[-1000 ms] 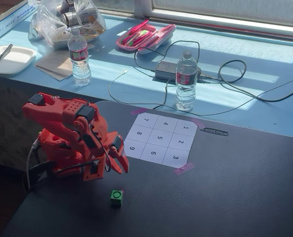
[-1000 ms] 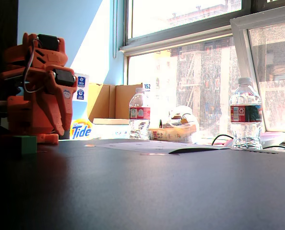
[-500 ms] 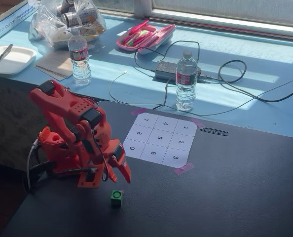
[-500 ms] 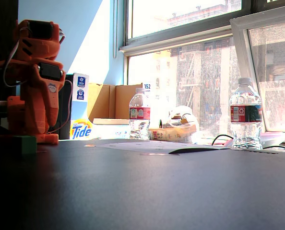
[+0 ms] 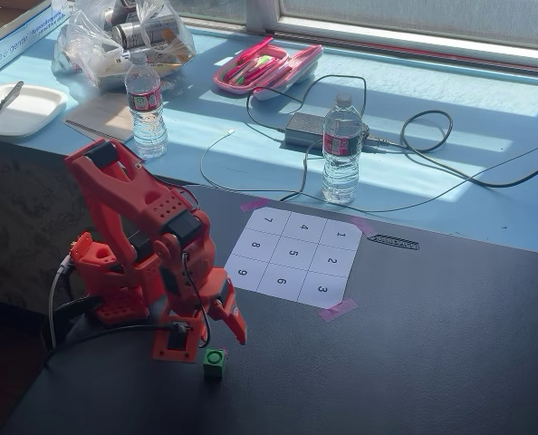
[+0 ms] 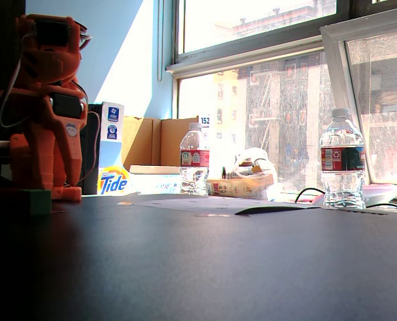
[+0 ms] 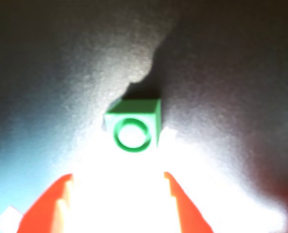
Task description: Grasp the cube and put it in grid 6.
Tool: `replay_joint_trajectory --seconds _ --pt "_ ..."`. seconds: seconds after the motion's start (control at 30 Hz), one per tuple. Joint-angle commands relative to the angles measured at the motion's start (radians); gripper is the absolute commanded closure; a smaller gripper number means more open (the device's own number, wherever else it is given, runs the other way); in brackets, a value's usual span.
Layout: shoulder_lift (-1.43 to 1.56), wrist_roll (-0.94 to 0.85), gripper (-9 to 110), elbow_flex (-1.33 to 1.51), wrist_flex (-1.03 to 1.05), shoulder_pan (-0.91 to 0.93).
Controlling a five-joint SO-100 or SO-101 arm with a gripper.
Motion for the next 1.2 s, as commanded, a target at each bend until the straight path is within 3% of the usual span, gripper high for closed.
replay_joint_trajectory --seconds 0.0,0.37,1.17 --pt "-0.038 -0.038 72 -0.077 0.049 -0.006" --pt "-0.143 -0.155 72 -0.219 0.144 0.117" --pt "-0.293 -0.196 69 -0.245 0.052 0.175"
